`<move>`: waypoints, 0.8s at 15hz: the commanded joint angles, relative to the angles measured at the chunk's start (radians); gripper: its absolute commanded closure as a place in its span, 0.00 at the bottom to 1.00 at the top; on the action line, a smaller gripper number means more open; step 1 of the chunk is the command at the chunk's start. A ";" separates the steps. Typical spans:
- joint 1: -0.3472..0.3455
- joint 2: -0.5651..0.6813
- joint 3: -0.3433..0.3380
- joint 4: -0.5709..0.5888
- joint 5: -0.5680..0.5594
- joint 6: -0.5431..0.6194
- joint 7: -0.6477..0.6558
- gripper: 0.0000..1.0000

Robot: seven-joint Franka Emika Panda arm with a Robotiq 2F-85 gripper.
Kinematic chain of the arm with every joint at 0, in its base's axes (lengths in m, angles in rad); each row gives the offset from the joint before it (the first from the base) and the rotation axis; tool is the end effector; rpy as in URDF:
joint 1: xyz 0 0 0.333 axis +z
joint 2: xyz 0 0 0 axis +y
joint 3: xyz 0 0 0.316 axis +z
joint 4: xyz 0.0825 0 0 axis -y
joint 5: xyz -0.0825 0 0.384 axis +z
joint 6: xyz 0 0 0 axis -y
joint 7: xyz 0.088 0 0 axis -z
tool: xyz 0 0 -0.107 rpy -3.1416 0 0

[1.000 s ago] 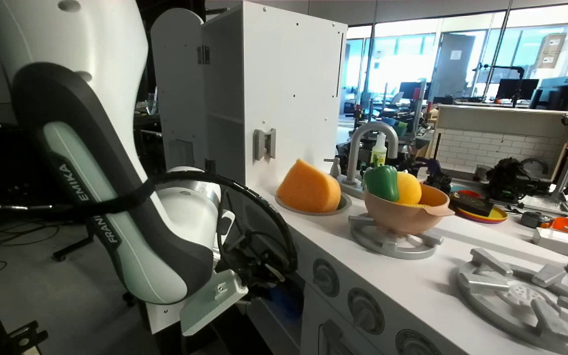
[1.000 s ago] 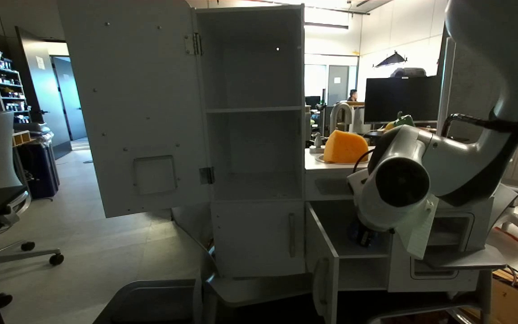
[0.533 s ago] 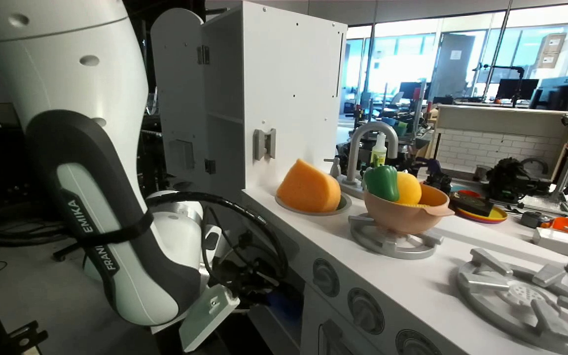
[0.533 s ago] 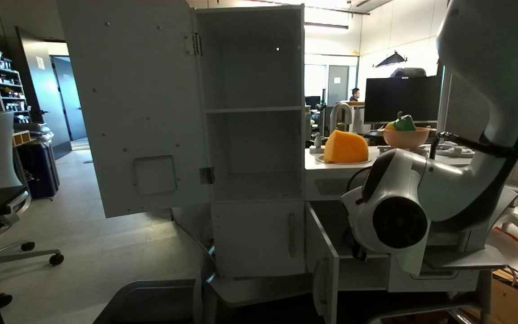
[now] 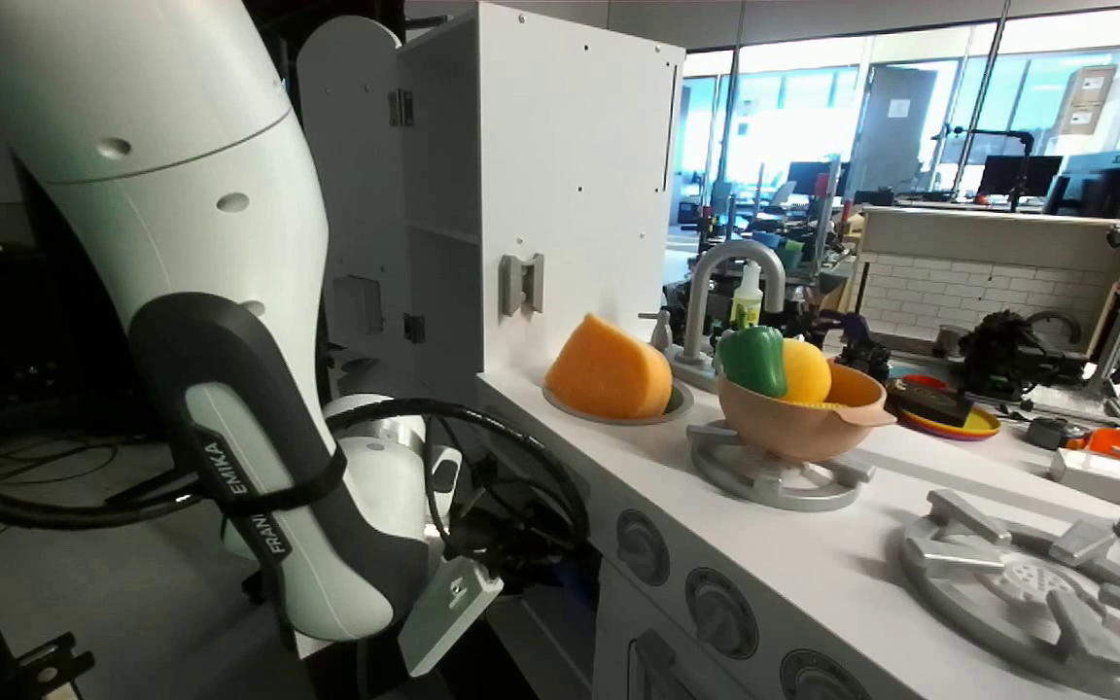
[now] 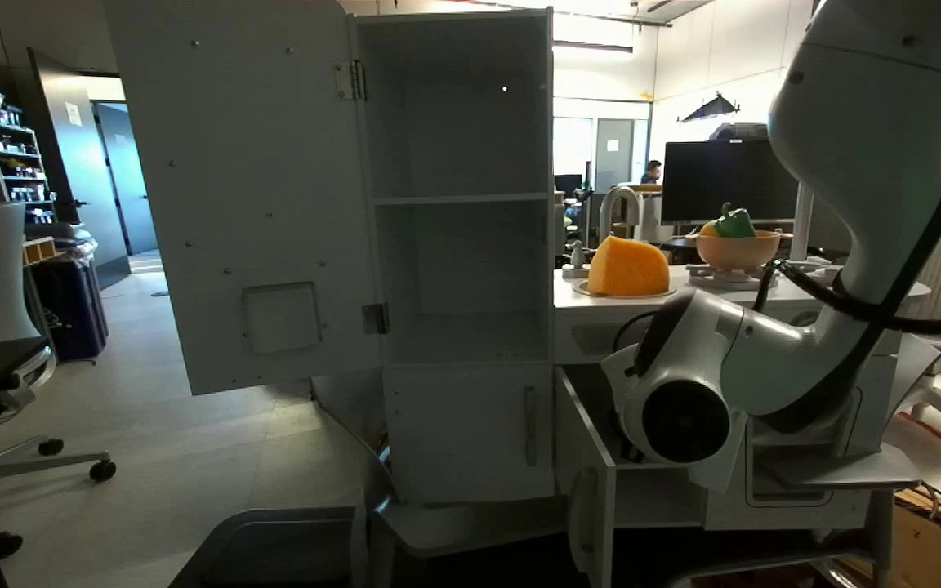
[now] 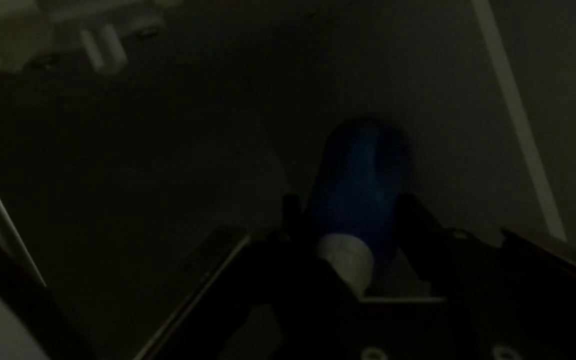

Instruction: Put the blue bottle and the orange sponge in the top compartment of the cabinet under the sink the close the cabinet door

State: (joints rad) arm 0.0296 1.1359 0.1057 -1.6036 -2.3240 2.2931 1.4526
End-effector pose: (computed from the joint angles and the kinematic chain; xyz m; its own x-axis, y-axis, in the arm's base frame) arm 0.6126 0.0661 -0.0482 0.5969 0.7616 0.2522 0.2341 -0.4660 0.8532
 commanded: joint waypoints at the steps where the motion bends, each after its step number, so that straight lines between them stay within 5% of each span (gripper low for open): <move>1: -0.011 0.067 0.009 0.107 -0.010 -0.016 -0.038 0.75; 3: -0.008 0.086 0.008 0.140 -0.002 -0.016 -0.047 0.75; 4: -0.007 0.094 0.007 0.153 0.000 -0.018 -0.048 0.25; 9: 0.004 0.129 0.007 0.201 0.010 -0.022 -0.060 0.00; 12: 0.010 0.141 0.006 0.216 0.012 -0.021 -0.066 0.00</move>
State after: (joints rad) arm 0.0349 1.2468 0.1052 -1.4295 -2.3237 2.2930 1.4174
